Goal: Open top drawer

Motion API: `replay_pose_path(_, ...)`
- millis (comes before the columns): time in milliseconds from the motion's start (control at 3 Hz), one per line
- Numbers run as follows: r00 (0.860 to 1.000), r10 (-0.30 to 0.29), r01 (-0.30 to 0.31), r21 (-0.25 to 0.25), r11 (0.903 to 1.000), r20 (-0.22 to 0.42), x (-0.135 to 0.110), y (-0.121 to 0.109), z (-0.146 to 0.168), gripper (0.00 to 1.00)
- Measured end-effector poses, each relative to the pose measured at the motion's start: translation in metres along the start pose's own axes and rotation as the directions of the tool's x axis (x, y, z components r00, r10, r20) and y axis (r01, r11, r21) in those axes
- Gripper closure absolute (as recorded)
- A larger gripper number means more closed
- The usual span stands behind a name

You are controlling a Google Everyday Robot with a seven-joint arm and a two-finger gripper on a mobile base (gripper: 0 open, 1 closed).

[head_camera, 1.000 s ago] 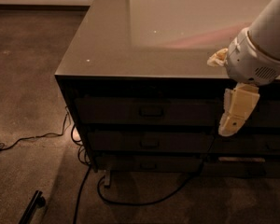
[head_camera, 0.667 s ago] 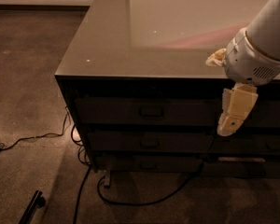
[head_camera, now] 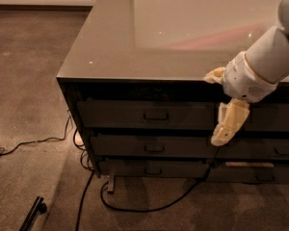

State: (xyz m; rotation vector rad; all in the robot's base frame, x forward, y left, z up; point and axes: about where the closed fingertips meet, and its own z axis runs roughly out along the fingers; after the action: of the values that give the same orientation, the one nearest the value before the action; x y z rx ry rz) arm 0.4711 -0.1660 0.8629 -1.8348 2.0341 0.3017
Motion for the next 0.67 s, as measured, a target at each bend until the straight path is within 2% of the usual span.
replay_pose_path(333, 0.996, -0.006, 0.004, 0.022, 0.9997, 0.092, 0.0012, -0.0161, 0.0432, 0.00)
replay_pose_path(667, 0.996, -0.006, 0.004, 0.025, 0.9997, 0.092, 0.0009, -0.0166, 0.0432, 0.00)
